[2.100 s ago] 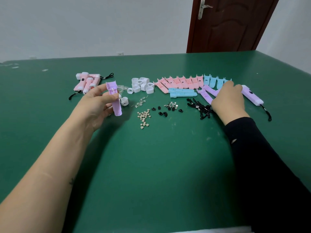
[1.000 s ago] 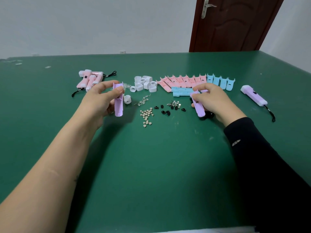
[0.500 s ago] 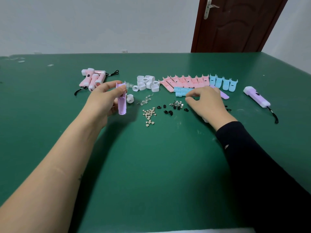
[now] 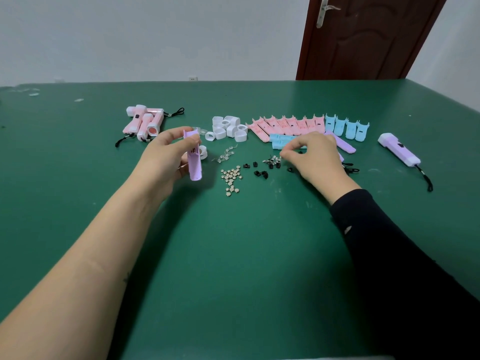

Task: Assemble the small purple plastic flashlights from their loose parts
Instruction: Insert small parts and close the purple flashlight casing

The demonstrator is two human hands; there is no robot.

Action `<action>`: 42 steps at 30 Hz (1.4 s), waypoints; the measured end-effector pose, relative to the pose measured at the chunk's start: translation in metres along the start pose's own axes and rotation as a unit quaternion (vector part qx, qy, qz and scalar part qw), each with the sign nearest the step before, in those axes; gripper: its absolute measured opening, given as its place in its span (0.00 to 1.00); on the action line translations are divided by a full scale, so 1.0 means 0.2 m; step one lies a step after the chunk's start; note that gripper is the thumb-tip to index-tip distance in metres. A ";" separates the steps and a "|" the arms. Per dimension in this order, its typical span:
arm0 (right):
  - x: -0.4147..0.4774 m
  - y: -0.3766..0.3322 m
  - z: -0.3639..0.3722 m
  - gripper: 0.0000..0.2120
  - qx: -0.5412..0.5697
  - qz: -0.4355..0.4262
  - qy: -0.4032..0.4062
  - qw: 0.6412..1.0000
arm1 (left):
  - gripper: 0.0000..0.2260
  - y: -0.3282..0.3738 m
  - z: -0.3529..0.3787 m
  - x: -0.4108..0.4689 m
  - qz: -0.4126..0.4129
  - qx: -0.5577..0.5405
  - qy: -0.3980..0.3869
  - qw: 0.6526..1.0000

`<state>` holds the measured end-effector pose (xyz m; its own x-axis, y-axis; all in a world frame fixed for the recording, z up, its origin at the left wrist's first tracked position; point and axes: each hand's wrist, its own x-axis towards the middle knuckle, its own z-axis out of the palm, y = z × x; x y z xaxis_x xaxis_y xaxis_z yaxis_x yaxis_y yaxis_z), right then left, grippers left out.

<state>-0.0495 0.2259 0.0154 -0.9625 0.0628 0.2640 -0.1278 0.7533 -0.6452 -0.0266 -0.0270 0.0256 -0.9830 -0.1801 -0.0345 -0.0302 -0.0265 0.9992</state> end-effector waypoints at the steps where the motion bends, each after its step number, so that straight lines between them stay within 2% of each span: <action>1: -0.01 -0.02 -0.02 0.06 0.099 0.008 0.005 0.995 | 0.08 0.00 0.01 -0.01 -0.003 -0.010 -0.009 1.000; 3: -0.02 -0.06 -0.04 0.05 0.271 0.035 -0.021 0.962 | 0.04 0.01 0.03 -0.02 -0.014 -0.025 -0.031 0.999; 5: -0.04 -0.09 -0.05 0.04 0.341 0.050 -0.060 0.937 | 0.02 0.03 0.07 -0.04 -0.029 -0.032 -0.056 0.997; 11: -0.08 -0.17 0.01 0.03 0.379 0.045 -0.118 0.917 | 0.02 0.05 0.16 -0.11 -0.074 -0.054 -0.102 0.991; 16: -0.08 -0.17 0.02 0.03 0.379 0.053 -0.122 0.916 | 0.03 0.05 0.17 -0.12 -0.071 -0.047 -0.107 0.991; 18: -0.07 -0.16 0.02 0.03 0.370 0.062 -0.119 0.919 | 0.05 0.06 0.16 -0.12 -0.064 -0.024 -0.103 0.992; 20: -0.07 -0.14 0.01 0.02 0.320 0.064 -0.096 0.940 | 0.07 0.04 0.13 -0.10 -0.033 0.055 -0.079 0.995; 22: -0.05 -0.09 0.00 0.07 0.155 0.041 -0.061 0.985 | 0.06 0.02 0.09 -0.07 0.012 0.173 -0.046 0.984; 24: -0.02 -0.03 0.01 0.11 0.003 0.022 -0.043 0.999 | 0.05 0.01 0.05 -0.05 0.032 0.257 -0.034 0.965; 25: -0.01 -0.01 0.00 0.12 -0.022 0.024 -0.032 0.999 | 0.05 0.00 0.03 -0.04 0.032 0.281 -0.034 0.959; 30: 0.03 0.09 -0.03 0.14 -0.008 0.059 0.045 0.997 | 0.04 -0.02 -0.03 0.00 0.002 0.324 -0.054 0.945; 33: 0.03 0.12 -0.02 0.15 0.021 0.054 0.027 0.998 | 0.05 -0.03 -0.04 0.02 -0.008 0.346 -0.061 0.936; 39: 0.03 0.12 0.02 0.13 -0.002 0.028 -0.002 1.000 | 0.11 -0.04 -0.06 0.03 -0.004 0.366 -0.051 0.929; 42: 0.03 0.11 0.00 0.11 -0.016 0.017 0.015 1.000 | 0.12 -0.04 -0.06 0.03 0.005 0.390 -0.046 0.919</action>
<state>-0.0578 0.2421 0.0027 -0.9585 0.1087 0.2636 -0.0864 0.7703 -0.6318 -0.0304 -0.0393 0.0168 -0.9940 -0.0923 -0.0585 -0.1064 0.6952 0.7109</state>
